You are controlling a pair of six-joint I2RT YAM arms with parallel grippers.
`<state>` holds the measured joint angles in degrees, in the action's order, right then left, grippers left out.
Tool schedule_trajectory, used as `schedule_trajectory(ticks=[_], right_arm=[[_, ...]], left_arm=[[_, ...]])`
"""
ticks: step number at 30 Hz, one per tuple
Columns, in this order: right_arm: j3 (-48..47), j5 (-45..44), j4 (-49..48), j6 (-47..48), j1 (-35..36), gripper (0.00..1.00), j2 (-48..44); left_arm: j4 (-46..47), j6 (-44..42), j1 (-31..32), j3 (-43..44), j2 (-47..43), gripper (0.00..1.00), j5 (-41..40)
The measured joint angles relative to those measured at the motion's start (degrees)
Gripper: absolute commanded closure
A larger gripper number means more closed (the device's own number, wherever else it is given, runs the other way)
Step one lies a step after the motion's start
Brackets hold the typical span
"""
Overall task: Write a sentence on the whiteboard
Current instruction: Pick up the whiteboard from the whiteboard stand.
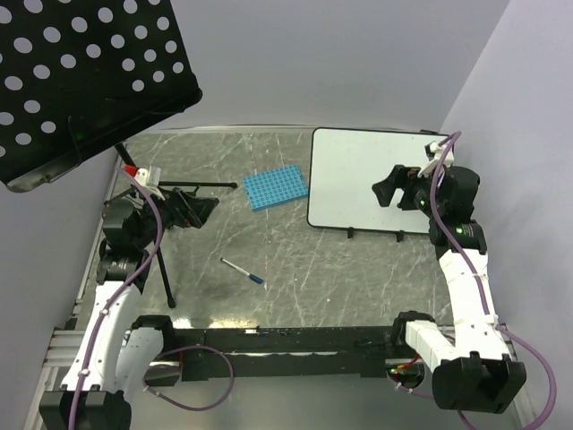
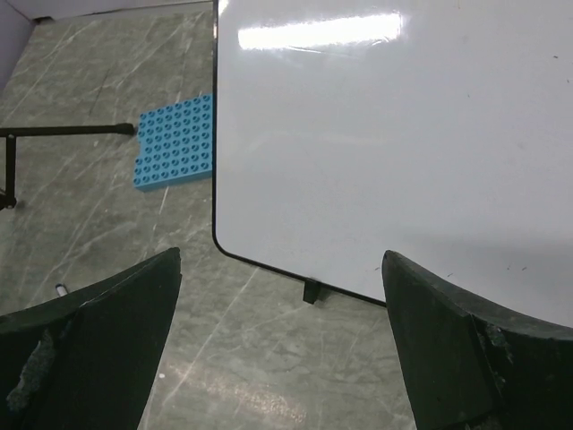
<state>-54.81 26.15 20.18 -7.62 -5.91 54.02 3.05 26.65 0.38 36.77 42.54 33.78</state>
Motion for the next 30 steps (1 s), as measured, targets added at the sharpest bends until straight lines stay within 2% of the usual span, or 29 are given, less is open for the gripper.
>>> schedule_trajectory(ticks=[7, 13, 20, 30], right_arm=[[3.37, 5.44, -0.92, 4.04, -0.15, 0.00, -3.30], [6.80, 16.68, -1.14, 12.37, -1.11, 0.00, -5.62], [9.11, 22.75, 0.66, 21.90, -1.46, 0.00, -5.84], [9.07, 28.50, 4.09, 28.57, -2.32, 0.00, -3.58]], left_arm=[[2.75, 1.68, 2.51, 0.00, 4.76, 0.04, 3.74], [2.93, 3.23, 9.42, 0.00, 8.13, 0.04, 2.84], [7.17, 6.14, 17.33, 0.09, 13.44, 0.03, -0.68], [17.66, 11.74, 18.64, 1.75, 28.83, 0.03, 0.48]])
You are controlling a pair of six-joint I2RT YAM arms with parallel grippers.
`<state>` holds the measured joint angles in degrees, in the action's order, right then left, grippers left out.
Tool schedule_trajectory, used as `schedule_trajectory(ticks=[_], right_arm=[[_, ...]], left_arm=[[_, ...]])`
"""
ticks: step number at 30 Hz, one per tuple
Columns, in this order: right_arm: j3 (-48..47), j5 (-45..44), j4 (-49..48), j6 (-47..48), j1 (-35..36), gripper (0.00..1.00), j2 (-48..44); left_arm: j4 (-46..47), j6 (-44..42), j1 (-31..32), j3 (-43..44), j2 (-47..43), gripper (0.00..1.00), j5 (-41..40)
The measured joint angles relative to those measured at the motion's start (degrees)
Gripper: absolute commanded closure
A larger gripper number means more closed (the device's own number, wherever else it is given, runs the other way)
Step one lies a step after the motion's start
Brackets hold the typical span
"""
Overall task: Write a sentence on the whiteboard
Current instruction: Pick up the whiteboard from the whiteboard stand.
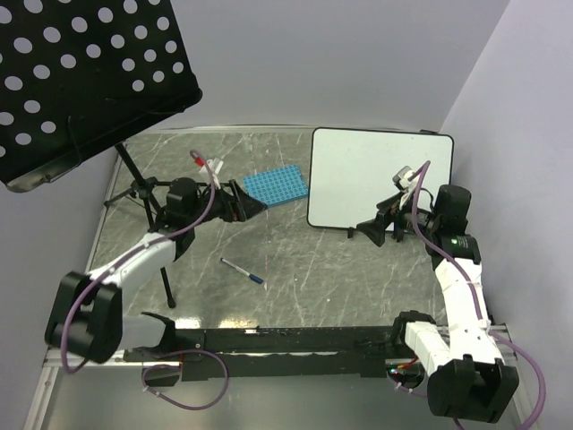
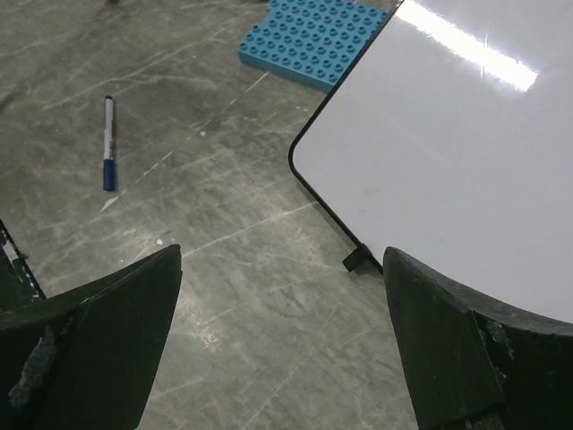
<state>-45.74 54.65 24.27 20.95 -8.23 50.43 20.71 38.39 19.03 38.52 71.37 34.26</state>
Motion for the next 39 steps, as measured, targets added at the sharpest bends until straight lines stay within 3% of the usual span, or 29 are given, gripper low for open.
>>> schedule_trajectory(ticks=[10, 20, 30, 35, 39], right_arm=[[0.00, 8.35, 1.77, 4.48, -4.24, 0.00, 1.38], [0.52, 14.49, 4.39, 9.90, -6.97, 0.00, 2.16], [0.52, 15.10, 4.57, 10.71, -7.67, 0.00, 3.21], [0.52, 15.10, 4.61, 10.93, -7.80, 0.00, 4.57], [0.52, 15.10, 4.70, 11.23, -7.89, 0.00, 5.11]], left_arm=[[9.51, 0.00, 0.00, 9.25, 17.35, 0.03, 8.92], [15.61, 0.39, 0.00, 16.70, 28.24, 0.01, 12.41], [19.32, 3.32, 1.49, 28.57, 42.56, 0.14, 15.58], [20.55, 5.22, 3.76, 36.61, 50.53, 0.27, 15.45], [21.42, 7.02, 4.94, 42.95, 57.29, 0.28, 15.45]])
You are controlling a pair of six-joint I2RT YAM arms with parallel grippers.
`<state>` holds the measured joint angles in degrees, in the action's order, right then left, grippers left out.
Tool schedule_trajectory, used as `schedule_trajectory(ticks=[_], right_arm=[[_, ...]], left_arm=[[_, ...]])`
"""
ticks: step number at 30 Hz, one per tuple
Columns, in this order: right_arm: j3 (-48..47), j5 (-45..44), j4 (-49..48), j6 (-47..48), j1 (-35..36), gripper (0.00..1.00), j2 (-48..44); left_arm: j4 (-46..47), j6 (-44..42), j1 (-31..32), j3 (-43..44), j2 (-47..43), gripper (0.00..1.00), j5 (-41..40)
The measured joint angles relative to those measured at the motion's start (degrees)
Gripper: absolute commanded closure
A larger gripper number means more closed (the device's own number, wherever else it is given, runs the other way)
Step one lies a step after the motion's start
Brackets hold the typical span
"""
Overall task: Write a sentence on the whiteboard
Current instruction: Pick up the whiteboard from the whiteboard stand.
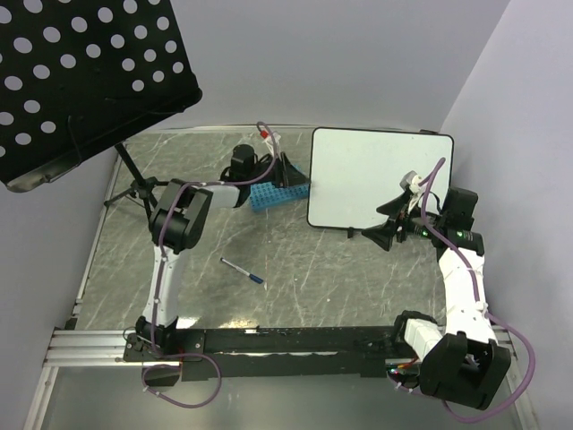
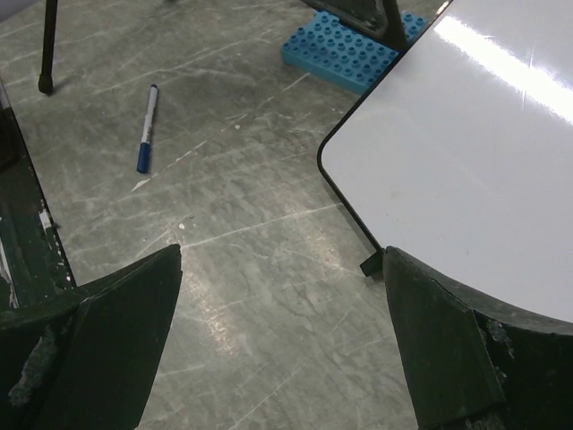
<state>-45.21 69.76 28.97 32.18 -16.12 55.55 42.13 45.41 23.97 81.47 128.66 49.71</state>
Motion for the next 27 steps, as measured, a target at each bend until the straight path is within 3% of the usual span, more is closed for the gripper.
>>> schedule_trajectory(ticks=[3, 15, 17, 18, 19, 20, 27], right_arm=[[0.00, 0.00, 0.24, 0.28, -0.17, 0.00, 0.26], [0.00, -0.04, 0.90, 0.83, -0.55, 0.00, 1.73], [0.00, -0.07, 1.05, 0.96, -0.55, 0.00, 1.92], [0.00, -0.04, 1.14, 1.01, -0.55, 0.00, 1.97], [0.00, -0.07, 1.25, 1.14, -0.55, 0.00, 2.03], [0.00, -0.07, 1.31, 1.18, -0.55, 0.00, 2.05], [0.00, -0.07, 1.57, 1.36, -0.55, 0.00, 2.05]], left_arm=[[-0.63, 0.59, 0.70, 4.37, 3.91, 0.29, -0.07], [-1.64, 4.02, 2.40, 17.55, 12.48, 0.54, 1.53], [-1.25, 5.05, 2.64, 18.69, 13.49, 0.62, 1.97], [-1.22, 5.44, 2.73, 19.12, 13.79, 0.73, 2.14], [-1.09, 6.16, 2.89, 20.22, 14.51, 0.77, 2.82], [-1.03, 6.67, 2.97, 20.52, 14.71, 0.99, 3.13], [3.56, 11.39, 3.30, 21.88, 14.88, 0.99, 6.03]])
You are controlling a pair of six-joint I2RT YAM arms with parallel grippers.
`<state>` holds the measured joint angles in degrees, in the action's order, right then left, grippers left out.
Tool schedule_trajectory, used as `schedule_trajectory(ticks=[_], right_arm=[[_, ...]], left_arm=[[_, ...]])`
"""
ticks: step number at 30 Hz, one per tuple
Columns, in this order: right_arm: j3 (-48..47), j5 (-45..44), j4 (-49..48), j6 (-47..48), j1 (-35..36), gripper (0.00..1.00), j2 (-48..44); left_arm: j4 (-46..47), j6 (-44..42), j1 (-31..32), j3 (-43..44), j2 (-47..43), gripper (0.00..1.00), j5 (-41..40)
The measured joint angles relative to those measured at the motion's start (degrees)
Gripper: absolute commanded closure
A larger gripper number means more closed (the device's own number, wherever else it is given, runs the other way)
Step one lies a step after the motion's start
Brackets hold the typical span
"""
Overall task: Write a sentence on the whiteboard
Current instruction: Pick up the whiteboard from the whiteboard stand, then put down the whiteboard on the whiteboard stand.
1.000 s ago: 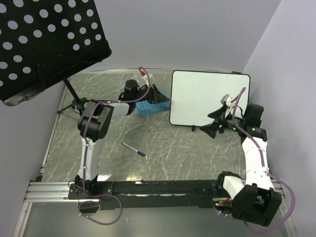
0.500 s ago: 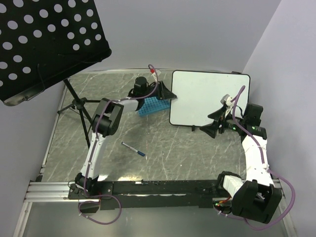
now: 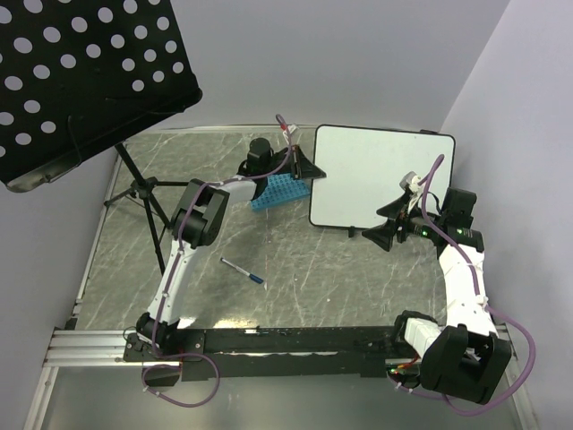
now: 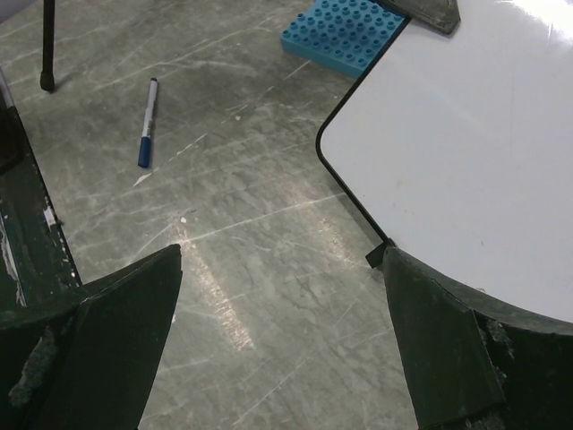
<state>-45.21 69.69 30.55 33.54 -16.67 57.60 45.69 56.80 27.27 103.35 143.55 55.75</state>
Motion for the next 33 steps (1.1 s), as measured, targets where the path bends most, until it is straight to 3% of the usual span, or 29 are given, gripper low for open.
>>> schedule_trajectory(ticks=[12, 27, 33], right_arm=[[0.00, 0.07, 0.33, 0.00, -0.26, 0.00, -0.11], [0.00, 1.09, 0.42, -0.07, -0.79, 0.00, -0.28], [-4.24, 3.45, 4.81, -1.25, -1.14, 0.00, 0.00]], left_arm=[[7.87, 7.82, -0.09, 0.07, 0.02, 0.99, 1.22], [16.09, 16.11, -4.61, -0.09, -0.15, 0.99, 1.90], [16.81, 15.85, -5.51, -6.49, -4.48, 0.99, 1.53]])
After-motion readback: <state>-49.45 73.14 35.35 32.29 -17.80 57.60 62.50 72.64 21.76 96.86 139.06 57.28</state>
